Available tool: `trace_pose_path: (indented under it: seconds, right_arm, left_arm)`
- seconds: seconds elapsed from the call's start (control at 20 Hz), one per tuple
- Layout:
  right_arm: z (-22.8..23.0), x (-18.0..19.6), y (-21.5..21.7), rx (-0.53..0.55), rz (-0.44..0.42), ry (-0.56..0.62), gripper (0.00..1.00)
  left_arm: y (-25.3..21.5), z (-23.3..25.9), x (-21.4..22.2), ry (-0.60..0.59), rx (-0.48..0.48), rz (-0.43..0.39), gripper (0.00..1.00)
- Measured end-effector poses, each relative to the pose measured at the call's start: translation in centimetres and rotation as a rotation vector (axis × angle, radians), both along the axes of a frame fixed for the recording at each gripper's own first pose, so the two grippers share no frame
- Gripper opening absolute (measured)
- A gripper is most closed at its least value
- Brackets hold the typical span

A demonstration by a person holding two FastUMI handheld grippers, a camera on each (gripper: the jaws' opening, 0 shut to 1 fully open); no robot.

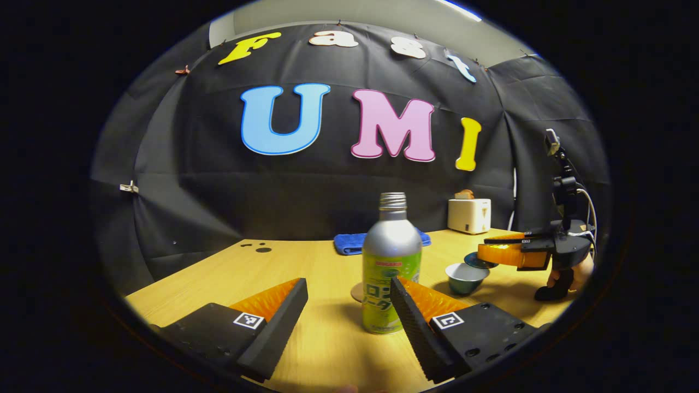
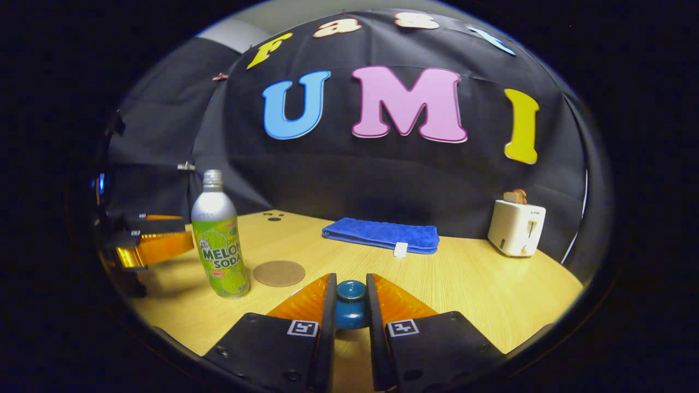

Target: Open the teacup lid with one hand, grasp the water bottle and pour water into the teacup with the other hand; after pouring, place the water bottle on the coaster and then close the teacup lid.

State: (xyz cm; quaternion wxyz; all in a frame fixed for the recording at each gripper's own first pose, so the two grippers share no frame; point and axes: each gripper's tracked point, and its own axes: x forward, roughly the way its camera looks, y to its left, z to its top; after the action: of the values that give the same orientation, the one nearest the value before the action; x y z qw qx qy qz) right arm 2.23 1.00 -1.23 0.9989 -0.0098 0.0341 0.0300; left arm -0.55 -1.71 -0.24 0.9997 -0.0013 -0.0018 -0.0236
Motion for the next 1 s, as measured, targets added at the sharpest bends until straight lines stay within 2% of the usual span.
trace_pose_path:
  seconds: [0.1, 0.2, 0.55, 0.8, 0.9, 0.95, 1.0]
  right_arm:
    - [0.3, -0.7, -0.8, 0.032, -0.007, -0.015, 0.31]
    - [0.6, -1.3, -1.5, 0.017, -0.016, -0.034, 0.31]
    - [1.0, -2.5, -2.0, 0.02, -0.013, -0.061, 0.31]
    - [1.1, -3.4, -3.2, 0.02, -0.023, -0.064, 0.31]
    - [1.1, -3.7, -3.4, 0.02, -0.022, -0.064, 0.31]
    - [1.1, -3.8, -3.4, 0.02, -0.02, -0.063, 0.27]
    - [1.1, -3.8, -3.5, 0.021, -0.018, -0.063, 0.31]
  left_arm:
    - [-0.9, 0.1, -0.3, 0.0, 0.001, -0.028, 0.96]
    - [-1.8, 0.2, -0.1, 0.001, 0.0, -0.05, 0.96]
    - [-2.7, 0.1, 2.5, 0.006, 0.0, -0.01, 0.96]
    - [-4.1, 0.0, 4.4, 0.009, 0.004, -0.032, 0.96]
    - [-4.2, 0.1, 4.5, 0.005, 0.006, -0.038, 0.83]
    - [-4.2, 0.1, 4.6, 0.006, 0.016, -0.038, 0.82]
    - [-4.2, 0.1, 4.7, 0.003, 0.043, -0.028, 0.81]
